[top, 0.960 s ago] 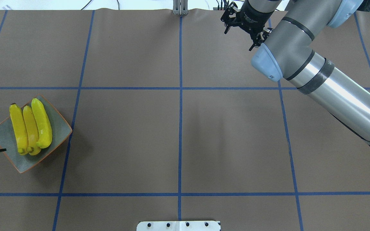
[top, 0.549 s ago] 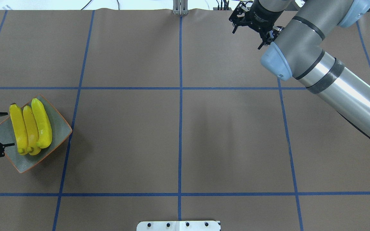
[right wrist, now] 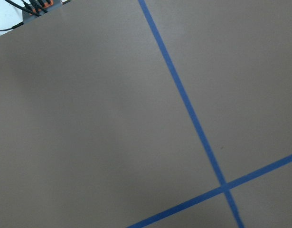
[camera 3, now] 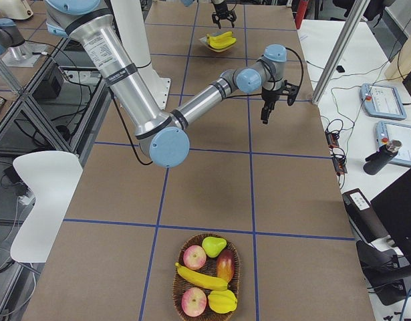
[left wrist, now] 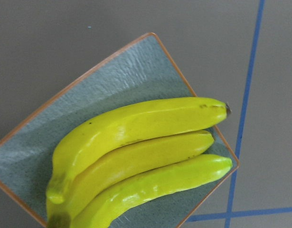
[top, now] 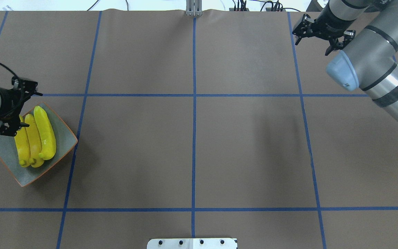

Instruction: Transfer all bananas from basket to plate

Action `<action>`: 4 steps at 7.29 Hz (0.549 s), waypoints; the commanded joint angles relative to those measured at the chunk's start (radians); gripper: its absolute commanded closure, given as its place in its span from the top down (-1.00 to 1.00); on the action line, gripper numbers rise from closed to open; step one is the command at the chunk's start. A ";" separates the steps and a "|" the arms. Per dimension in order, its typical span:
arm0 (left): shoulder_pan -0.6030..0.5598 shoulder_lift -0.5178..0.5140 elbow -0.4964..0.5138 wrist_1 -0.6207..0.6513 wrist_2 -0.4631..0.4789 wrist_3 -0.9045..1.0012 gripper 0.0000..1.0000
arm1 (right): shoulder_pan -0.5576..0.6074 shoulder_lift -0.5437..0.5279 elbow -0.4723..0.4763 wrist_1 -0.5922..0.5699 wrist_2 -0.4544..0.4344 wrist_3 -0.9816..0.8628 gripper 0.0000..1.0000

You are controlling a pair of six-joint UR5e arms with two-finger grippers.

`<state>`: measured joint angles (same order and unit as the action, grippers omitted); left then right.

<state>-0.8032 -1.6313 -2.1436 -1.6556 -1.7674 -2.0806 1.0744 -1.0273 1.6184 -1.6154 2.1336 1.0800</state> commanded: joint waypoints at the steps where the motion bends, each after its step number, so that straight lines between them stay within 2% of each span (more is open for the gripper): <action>1: -0.080 -0.152 0.063 0.215 -0.030 0.537 1.00 | 0.085 -0.084 -0.003 -0.004 0.015 -0.228 1.00; 2: -0.111 -0.156 0.100 0.220 -0.123 0.724 1.00 | 0.126 -0.135 -0.005 -0.003 0.016 -0.335 1.00; 4: -0.128 -0.159 0.166 0.206 -0.145 1.022 1.00 | 0.230 -0.258 -0.008 0.002 0.022 -0.605 1.00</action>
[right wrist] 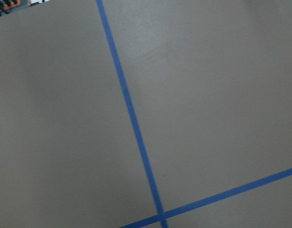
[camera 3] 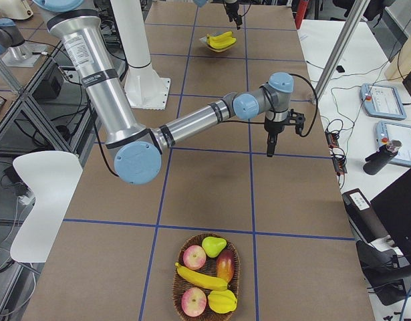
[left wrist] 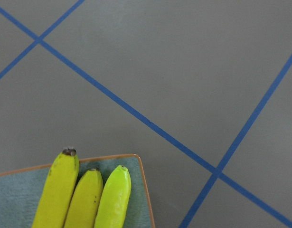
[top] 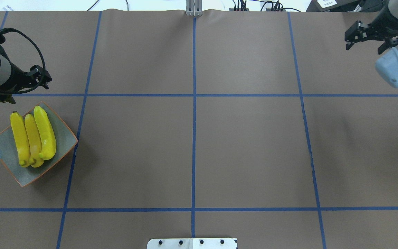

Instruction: Transfer all bananas from basket to plate

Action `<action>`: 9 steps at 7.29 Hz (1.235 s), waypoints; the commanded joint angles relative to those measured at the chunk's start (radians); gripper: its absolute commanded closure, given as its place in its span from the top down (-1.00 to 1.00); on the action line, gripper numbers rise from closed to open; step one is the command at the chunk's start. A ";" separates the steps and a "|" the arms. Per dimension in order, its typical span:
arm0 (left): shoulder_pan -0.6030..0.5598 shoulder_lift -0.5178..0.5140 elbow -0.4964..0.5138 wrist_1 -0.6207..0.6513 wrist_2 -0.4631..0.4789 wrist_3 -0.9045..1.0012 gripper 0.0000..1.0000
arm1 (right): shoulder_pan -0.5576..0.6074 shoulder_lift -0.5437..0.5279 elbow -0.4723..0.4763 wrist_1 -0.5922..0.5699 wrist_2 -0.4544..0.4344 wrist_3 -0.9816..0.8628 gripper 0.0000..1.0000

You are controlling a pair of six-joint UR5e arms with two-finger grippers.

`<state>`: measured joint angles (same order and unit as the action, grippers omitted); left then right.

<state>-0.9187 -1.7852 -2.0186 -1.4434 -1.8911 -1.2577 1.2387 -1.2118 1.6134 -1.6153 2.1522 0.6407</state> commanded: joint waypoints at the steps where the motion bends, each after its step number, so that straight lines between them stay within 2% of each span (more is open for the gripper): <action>1: -0.011 -0.007 0.066 -0.012 -0.026 0.265 1.00 | 0.127 -0.139 0.000 0.003 0.006 -0.285 1.00; 3: -0.009 -0.013 0.069 -0.025 -0.026 0.238 1.00 | 0.279 -0.256 -0.010 0.002 0.040 -0.511 1.00; 4: -0.009 -0.023 0.070 -0.025 -0.026 0.233 1.00 | 0.356 -0.309 -0.044 0.006 0.035 -0.556 1.00; 5: -0.009 -0.039 0.070 -0.025 -0.026 0.227 1.00 | 0.423 -0.322 -0.119 0.011 0.034 -0.593 0.99; 6: -0.009 -0.054 0.070 -0.025 -0.026 0.225 1.00 | 0.456 -0.327 -0.209 0.102 0.029 -0.592 0.99; 7: -0.009 -0.062 0.070 -0.025 -0.026 0.225 1.00 | 0.461 -0.325 -0.339 0.236 0.029 -0.567 0.99; 8: -0.009 -0.074 0.070 -0.025 -0.026 0.225 1.00 | 0.461 -0.336 -0.396 0.339 0.022 -0.443 0.99; 9: -0.009 -0.079 0.069 -0.025 -0.026 0.224 1.00 | 0.461 -0.351 -0.449 0.407 0.008 -0.417 0.99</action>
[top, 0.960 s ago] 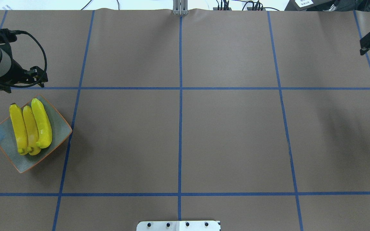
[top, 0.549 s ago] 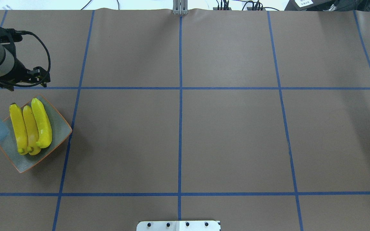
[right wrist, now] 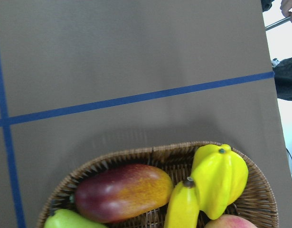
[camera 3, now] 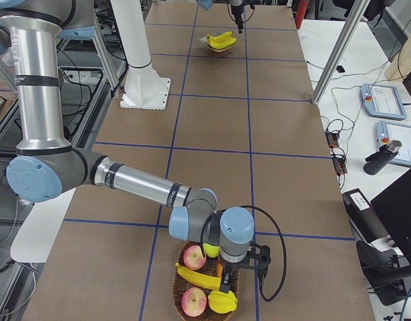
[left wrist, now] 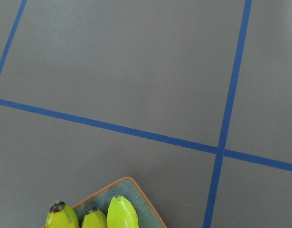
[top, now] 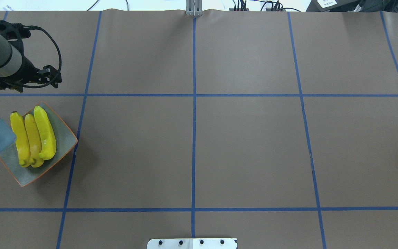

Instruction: Transfer all bananas from basket to plate

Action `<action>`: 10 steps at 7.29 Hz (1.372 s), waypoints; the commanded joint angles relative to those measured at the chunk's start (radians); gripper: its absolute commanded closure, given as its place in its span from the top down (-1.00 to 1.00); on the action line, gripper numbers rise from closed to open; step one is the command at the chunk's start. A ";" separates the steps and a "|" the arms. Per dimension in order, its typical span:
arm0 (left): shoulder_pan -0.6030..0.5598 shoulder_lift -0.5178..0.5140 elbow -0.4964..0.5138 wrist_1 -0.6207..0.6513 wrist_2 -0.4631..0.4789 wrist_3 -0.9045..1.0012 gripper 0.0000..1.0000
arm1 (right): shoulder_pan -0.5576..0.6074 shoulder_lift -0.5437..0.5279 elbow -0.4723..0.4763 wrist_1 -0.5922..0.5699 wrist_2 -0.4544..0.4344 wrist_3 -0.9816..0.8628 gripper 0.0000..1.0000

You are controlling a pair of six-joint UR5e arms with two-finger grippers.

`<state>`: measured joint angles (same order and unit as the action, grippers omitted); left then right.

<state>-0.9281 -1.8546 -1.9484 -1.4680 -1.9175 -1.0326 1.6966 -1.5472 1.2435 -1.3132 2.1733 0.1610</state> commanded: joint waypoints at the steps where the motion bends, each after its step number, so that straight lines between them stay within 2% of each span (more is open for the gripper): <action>1: 0.000 -0.014 -0.001 0.000 0.000 -0.004 1.00 | 0.000 -0.019 -0.107 0.117 -0.024 0.109 0.99; 4: 0.000 -0.031 0.000 0.000 0.000 -0.033 1.00 | -0.058 -0.015 -0.098 0.115 -0.020 0.124 0.96; 7: 0.000 -0.031 0.005 0.000 0.000 -0.034 1.00 | -0.104 0.007 -0.090 0.117 -0.018 0.172 0.53; 10: 0.000 -0.034 0.003 0.000 0.000 -0.032 1.00 | -0.104 -0.010 -0.105 0.115 -0.018 0.169 0.53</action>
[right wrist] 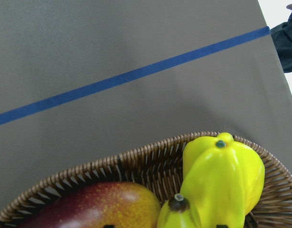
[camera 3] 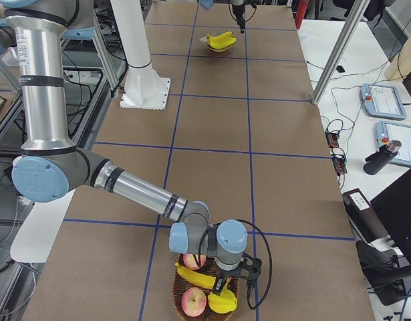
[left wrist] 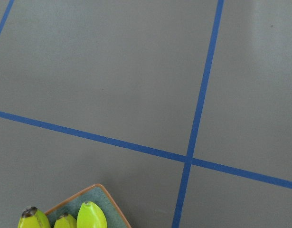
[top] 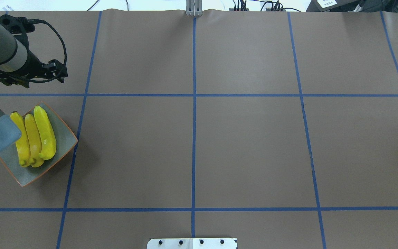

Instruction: Transfer all bananas from basket to plate

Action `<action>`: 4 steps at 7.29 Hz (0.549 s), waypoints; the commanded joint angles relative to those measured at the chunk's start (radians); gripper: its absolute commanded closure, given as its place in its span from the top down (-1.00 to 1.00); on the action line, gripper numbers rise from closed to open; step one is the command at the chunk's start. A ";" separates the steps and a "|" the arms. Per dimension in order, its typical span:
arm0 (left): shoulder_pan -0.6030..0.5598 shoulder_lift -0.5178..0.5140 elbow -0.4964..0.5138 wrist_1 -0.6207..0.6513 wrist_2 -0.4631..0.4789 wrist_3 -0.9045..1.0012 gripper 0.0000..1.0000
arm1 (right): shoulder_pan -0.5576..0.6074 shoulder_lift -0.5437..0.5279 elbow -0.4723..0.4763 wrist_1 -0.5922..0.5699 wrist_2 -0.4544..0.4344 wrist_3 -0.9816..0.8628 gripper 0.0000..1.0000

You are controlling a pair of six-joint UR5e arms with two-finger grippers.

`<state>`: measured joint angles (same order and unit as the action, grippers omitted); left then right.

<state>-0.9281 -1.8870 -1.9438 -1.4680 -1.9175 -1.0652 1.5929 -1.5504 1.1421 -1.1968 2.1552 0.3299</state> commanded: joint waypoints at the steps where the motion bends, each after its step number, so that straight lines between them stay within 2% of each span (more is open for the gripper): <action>1: 0.000 -0.003 -0.003 0.000 0.000 0.001 1.00 | -0.001 -0.011 -0.002 -0.001 0.000 0.001 0.53; 4: 0.000 -0.003 -0.006 0.000 0.000 0.001 1.00 | -0.001 -0.013 -0.016 0.000 -0.011 -0.002 0.48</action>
<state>-0.9281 -1.8898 -1.9482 -1.4680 -1.9175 -1.0646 1.5923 -1.5622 1.1352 -1.1978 2.1490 0.3294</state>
